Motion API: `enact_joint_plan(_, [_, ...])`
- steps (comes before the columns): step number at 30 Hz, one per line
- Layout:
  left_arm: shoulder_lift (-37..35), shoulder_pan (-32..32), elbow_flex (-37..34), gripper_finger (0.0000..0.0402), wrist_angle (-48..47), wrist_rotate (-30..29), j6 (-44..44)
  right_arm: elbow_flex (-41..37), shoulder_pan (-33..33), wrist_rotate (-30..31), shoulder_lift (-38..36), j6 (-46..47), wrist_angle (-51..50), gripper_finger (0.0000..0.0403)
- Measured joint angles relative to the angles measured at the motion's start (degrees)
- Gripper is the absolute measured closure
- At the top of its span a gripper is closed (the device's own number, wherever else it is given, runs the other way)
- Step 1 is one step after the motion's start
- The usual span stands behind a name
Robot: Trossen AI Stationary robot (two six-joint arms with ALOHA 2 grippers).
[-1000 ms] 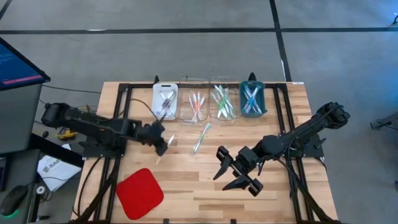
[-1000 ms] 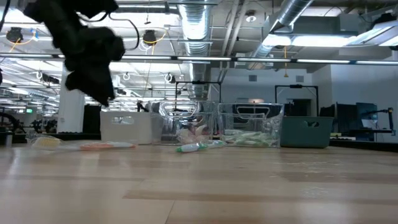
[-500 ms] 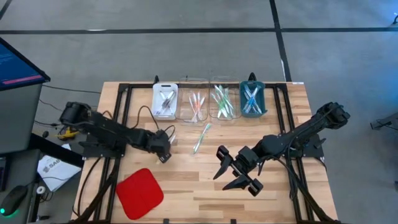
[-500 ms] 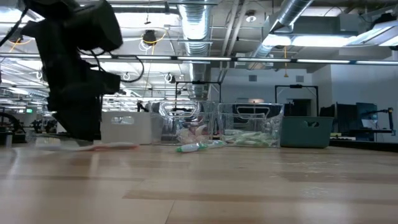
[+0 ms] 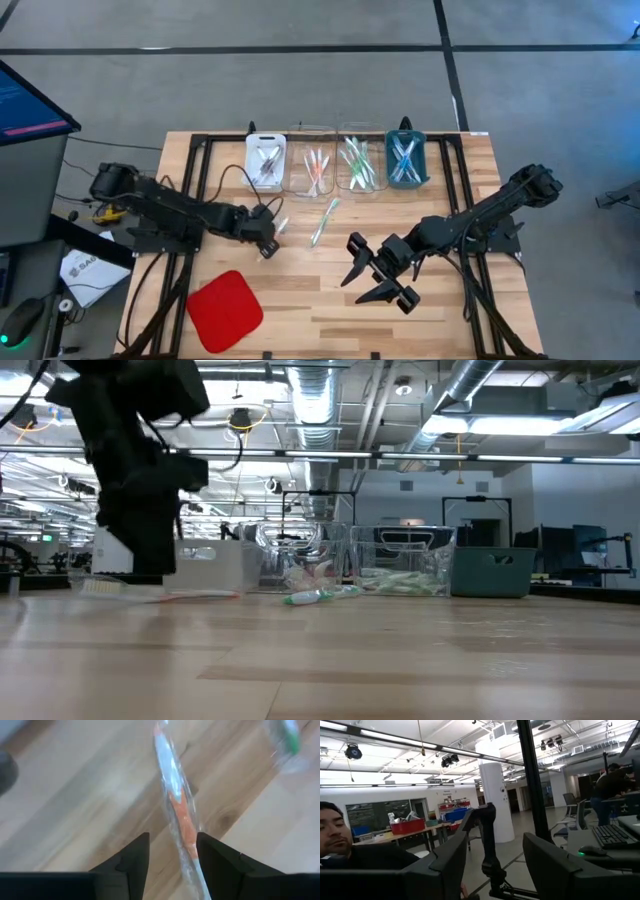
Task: Pick & Place Toothbrushes
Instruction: Put the orange toothbrush into the left transparent bin
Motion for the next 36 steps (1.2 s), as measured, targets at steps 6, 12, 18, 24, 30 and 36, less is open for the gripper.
enact_joint_plan(6, [-6.49, 0.0, -0.02, 0.0245, -0.49, -2.01, 0.47, 0.0, 0.0, 0.0, -0.02, 0.0, -0.06, 0.0217])
enact_joint_plan(12, [-4.13, -0.37, -0.02, 0.0245, -0.44, -2.39, 0.67, 0.0, 0.0, 0.0, -0.02, 0.0, -0.01, 0.0217])
enact_joint_plan(18, [3.6, -0.48, -0.02, 0.0245, 4.91, -0.93, 1.24, 0.0, 0.0, 0.0, 0.0, 0.0, 0.01, 0.0213])
enact_joint_plan(24, [9.57, -0.76, 0.22, 0.0245, 10.49, -0.35, 1.49, 0.0, 0.0, 0.0, 0.0, 0.0, 0.02, 0.0217])
enact_joint_plan(30, [13.9, -0.01, 0.88, 0.0257, 8.86, -1.99, -1.17, 0.0, 0.0, 0.01, -0.02, 0.0, 0.02, 0.0217])
enact_joint_plan(36, [12.13, -0.33, 0.12, 0.0362, 8.25, -1.7, -3.22, 0.0, 0.0, 0.0, 0.0, 0.0, 0.03, 0.0213])
